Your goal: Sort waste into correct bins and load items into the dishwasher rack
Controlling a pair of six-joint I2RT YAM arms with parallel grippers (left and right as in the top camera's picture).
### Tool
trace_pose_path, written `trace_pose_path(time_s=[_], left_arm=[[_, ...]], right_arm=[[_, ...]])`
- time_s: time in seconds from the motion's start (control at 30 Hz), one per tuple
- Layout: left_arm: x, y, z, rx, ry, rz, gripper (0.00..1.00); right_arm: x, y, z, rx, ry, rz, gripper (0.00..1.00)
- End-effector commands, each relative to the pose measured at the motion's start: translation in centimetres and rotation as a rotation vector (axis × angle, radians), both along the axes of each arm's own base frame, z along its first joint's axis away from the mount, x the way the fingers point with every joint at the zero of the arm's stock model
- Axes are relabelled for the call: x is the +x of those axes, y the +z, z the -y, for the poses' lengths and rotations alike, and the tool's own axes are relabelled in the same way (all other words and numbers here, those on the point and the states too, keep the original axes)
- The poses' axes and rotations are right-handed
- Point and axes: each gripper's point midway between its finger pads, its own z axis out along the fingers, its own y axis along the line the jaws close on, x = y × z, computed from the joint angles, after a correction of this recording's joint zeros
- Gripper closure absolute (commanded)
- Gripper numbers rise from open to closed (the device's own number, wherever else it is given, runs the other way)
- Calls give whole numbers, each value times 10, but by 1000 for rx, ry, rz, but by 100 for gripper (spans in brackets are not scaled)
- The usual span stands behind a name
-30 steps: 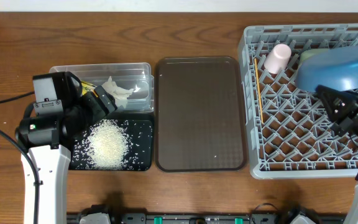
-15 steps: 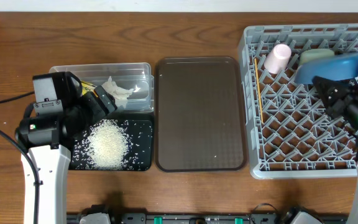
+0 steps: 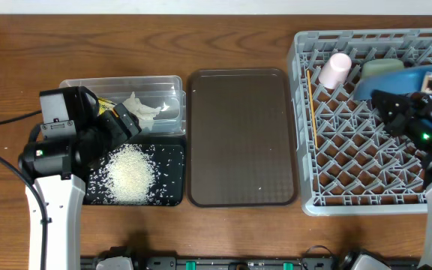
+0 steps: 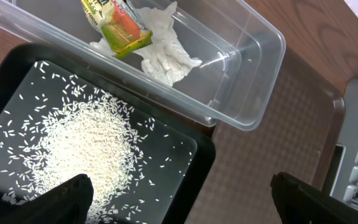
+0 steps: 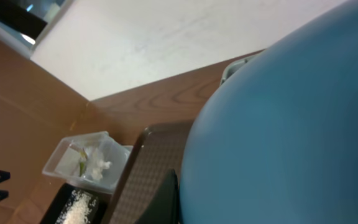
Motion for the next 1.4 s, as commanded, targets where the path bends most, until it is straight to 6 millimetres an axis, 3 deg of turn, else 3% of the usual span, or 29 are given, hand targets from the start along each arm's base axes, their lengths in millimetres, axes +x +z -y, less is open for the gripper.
trace_pose_path(time_s=[0.0, 0.37, 0.7, 0.83, 0.9, 1.07, 1.1, 1.13, 1.37], left_arm=[[-1, 3, -3, 20, 0, 9, 5], [-1, 3, -3, 20, 0, 9, 5], [-1, 3, -3, 19, 0, 9, 5], [-1, 3, -3, 20, 0, 9, 5], [-1, 3, -3, 20, 0, 9, 5], [-1, 3, -3, 20, 0, 9, 5], [-1, 3, -3, 19, 0, 9, 5], [-1, 3, -3, 20, 0, 9, 5], [-1, 3, -3, 19, 0, 9, 5]], right_arm=[[6, -4, -7, -43, -11, 0, 99], [10, -7, -12, -47, -21, -16, 99], [7, -43, -11, -17, -54, -25, 99], [5, -42, -15, 27, -44, -12, 99], [5, -38, -17, 76, -41, -25, 89], [0, -29, -27, 204, -2, -73, 37], [-1, -28, -29, 230, 3, -88, 24], [-2, -27, -30, 248, 8, -98, 1], [-12, -21, -42, 401, 65, -198, 1]])
